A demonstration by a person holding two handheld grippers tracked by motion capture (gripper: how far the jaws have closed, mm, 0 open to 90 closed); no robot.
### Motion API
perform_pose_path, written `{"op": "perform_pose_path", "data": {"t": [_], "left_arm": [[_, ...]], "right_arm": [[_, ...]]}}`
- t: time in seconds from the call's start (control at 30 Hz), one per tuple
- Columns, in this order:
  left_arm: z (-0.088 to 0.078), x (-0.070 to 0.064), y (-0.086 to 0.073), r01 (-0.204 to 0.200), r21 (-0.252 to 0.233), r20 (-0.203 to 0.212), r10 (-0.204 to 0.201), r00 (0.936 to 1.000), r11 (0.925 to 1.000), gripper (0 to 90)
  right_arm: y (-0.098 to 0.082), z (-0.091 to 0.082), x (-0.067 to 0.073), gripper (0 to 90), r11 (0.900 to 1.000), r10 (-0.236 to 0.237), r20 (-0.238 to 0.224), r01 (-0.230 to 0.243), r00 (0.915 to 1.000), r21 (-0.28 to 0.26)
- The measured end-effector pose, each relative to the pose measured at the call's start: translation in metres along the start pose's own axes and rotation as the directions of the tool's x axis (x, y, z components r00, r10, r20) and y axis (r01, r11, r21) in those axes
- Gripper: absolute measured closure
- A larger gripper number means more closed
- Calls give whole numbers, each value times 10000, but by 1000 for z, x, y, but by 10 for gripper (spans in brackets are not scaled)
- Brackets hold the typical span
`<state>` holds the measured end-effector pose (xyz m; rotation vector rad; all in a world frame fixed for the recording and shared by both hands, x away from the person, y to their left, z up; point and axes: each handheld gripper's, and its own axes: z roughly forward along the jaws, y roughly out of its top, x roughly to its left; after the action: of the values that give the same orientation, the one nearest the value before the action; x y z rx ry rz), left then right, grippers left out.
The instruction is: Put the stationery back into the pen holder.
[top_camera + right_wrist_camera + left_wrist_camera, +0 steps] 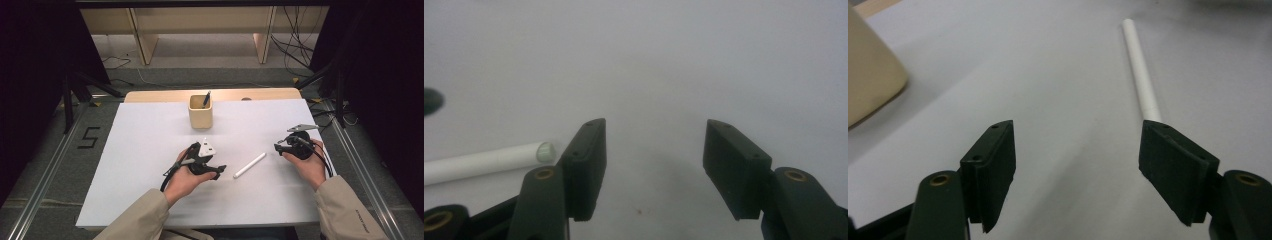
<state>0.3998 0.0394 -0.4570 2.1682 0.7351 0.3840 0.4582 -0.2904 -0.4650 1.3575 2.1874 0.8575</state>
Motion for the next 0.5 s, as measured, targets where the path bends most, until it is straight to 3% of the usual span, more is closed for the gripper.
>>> {"op": "perform_pose_path", "data": {"t": [0.37, 0.5], "left_arm": [[32, -27, 21, -77, 426, 432, 59, 9990, 9991, 384], [45, -35, 27, -7, 530, 383, -13, 9993, 9986, 421]], "right_arm": [[-2, -4, 3, 406, 9999, -91, 61, 92, 9999, -99], [-1, -5, 3, 406, 9999, -47, 54, 48, 10000, -165]]}}
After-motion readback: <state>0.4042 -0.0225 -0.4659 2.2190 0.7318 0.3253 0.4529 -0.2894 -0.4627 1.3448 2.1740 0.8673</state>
